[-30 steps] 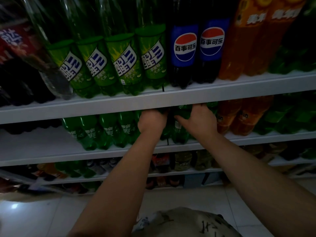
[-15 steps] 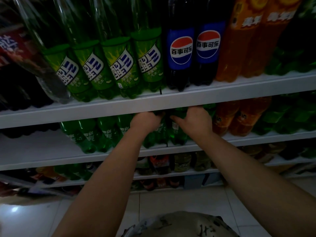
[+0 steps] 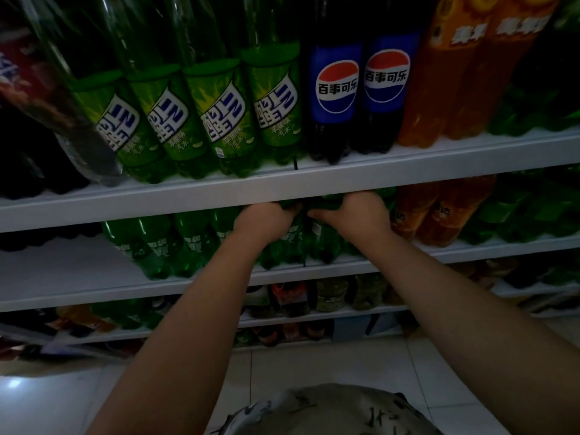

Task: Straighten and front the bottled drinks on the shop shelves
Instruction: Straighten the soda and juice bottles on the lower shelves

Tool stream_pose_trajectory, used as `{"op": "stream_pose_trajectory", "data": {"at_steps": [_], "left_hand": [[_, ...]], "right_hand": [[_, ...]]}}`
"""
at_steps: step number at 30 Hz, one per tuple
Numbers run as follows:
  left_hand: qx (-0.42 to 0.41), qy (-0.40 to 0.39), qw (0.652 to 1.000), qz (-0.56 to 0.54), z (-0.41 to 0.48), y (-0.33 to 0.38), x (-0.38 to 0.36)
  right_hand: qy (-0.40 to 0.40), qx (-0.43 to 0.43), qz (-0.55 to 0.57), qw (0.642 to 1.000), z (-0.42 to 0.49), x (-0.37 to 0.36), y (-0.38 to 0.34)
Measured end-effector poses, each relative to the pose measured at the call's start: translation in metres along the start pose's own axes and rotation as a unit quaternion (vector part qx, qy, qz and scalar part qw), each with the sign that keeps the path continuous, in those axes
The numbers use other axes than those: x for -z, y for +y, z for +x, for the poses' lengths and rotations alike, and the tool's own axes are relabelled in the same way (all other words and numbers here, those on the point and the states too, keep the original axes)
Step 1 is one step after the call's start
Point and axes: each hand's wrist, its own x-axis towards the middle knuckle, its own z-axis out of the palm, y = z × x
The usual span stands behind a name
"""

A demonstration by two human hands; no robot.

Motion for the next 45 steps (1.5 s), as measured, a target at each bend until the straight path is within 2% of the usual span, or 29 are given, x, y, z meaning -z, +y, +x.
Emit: {"op": "stream_pose_trajectory", "data": {"at_steps": [3,5,7,10,15,18,22,24,26,29,32,34,36,38,41,45], "left_hand": [[-0.01,0.019,1.0,-0.013,-0.005,0.001,-0.001],[-0.015,0.031,0.999,-0.034,-0.009,0.0,-0.003],[-0.011,0.026,0.999,-0.047,-0.012,-0.002,-0.005],[-0.021,0.029,0.997,-0.066,-0.016,-0.005,-0.006],[-0.055,0.092,0.993,-0.058,-0.027,-0.01,-0.019],[-0.07,0.127,0.984,-0.102,-0.038,-0.016,-0.032],[-0.065,0.18,0.965,-0.181,-0.062,-0.018,-0.053],[-0.057,0.198,0.956,-0.209,-0.078,-0.016,-0.07],[-0.062,0.15,0.964,-0.211,-0.09,-0.011,-0.091],[-0.052,-0.045,0.976,-0.207,-0.095,0.002,-0.12],[0.012,-0.155,0.946,-0.283,-0.09,0.013,-0.129],[0.027,-0.164,0.935,-0.312,-0.088,0.017,-0.135],[0.026,-0.158,0.935,-0.318,-0.087,0.02,-0.141],[0.032,-0.153,0.932,-0.328,-0.087,0.024,-0.143],[0.049,-0.133,0.932,-0.335,-0.085,0.025,-0.144],[0.069,-0.088,0.929,-0.352,-0.082,0.023,-0.142]], "right_hand": [[0.021,0.011,-0.047,0.999,-0.002,-0.002,-0.003],[-0.01,0.024,-0.043,0.999,0.0,0.0,0.0],[-0.066,0.016,-0.01,0.998,0.002,0.003,0.007],[-0.132,-0.006,0.112,0.985,0.008,0.009,0.015],[-0.094,-0.001,0.133,0.987,0.007,0.011,0.016],[-0.063,0.026,0.138,0.988,0.001,0.008,0.016],[-0.143,0.024,0.175,0.974,0.0,0.012,0.025],[-0.126,0.036,0.176,0.976,0.001,0.012,0.029],[-0.082,0.049,0.144,0.985,-0.001,0.012,0.029],[-0.049,0.059,0.109,0.991,-0.006,0.014,0.026],[-0.106,0.054,0.109,0.987,-0.004,0.02,0.023],[-0.175,0.026,0.139,0.974,-0.001,0.023,0.022],[-0.206,0.003,0.184,0.961,0.0,0.026,0.023],[-0.196,0.016,0.199,0.96,0.001,0.027,0.025],[-0.148,0.065,0.165,0.973,-0.001,0.026,0.028],[-0.122,0.077,0.165,0.976,-0.006,0.029,0.031]]}}
